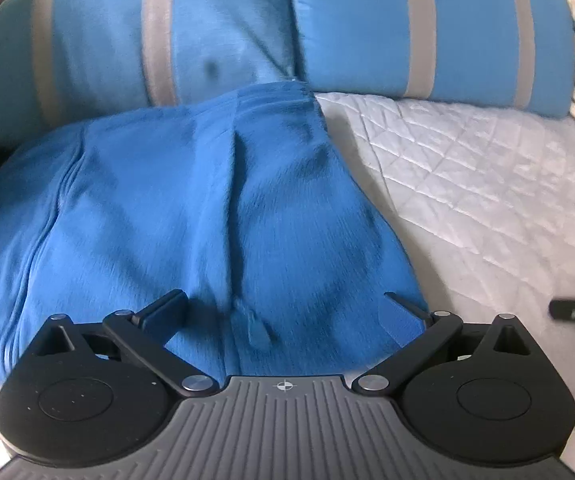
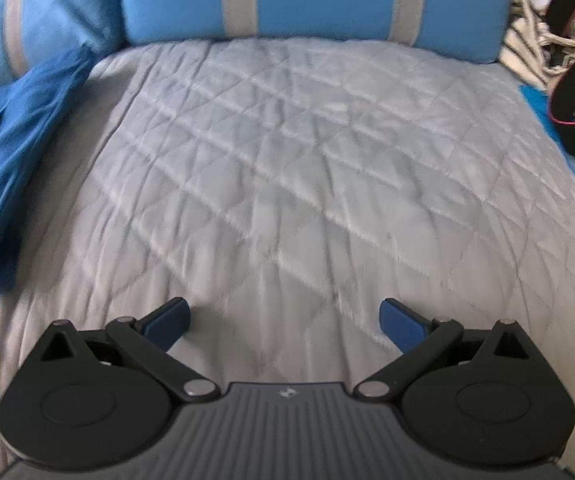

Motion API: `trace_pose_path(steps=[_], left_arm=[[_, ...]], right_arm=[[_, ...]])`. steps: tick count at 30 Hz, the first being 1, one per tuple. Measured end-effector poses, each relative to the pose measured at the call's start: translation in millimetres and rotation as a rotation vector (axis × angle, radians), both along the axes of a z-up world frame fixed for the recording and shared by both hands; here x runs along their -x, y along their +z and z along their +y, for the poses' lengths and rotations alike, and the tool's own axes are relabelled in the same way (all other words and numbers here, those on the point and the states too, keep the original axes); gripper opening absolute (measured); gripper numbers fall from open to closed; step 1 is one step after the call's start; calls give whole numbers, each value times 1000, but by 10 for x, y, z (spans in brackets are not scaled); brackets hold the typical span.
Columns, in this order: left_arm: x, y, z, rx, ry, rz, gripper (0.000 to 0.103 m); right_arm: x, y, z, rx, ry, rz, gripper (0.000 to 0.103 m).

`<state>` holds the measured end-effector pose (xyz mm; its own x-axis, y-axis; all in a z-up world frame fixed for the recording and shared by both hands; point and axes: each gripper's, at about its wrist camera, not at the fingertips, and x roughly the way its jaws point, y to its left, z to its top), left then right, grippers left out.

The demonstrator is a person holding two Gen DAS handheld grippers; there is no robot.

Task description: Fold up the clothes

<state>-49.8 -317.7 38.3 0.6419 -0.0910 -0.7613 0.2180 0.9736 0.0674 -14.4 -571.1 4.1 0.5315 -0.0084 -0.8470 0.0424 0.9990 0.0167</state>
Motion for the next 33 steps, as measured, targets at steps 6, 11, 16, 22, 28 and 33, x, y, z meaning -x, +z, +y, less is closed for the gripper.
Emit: trace_pose_path(steps=[6,11,16,22,28,33], left_arm=[[235,-170,-31,154,49,187,103],[263,-287,-217,110,50,163,103],[231,-366,-286,80,64,129,103],[280,-403,-341,30,22,101,103],[283,-401,-372,5,12,107,103],[235,-395,-420,-26,17,144,103]], right_arm=[[170,45,-88,-13,31,23,103],[267,62,-108,3,20,7,103],[268,24,-82,21,3,-3,103],[226,-9,-114,-6,-68,-2,103],[186,-19,-78,1,-116,9,103],[178,-19,-74,-3,-128,14,103]])
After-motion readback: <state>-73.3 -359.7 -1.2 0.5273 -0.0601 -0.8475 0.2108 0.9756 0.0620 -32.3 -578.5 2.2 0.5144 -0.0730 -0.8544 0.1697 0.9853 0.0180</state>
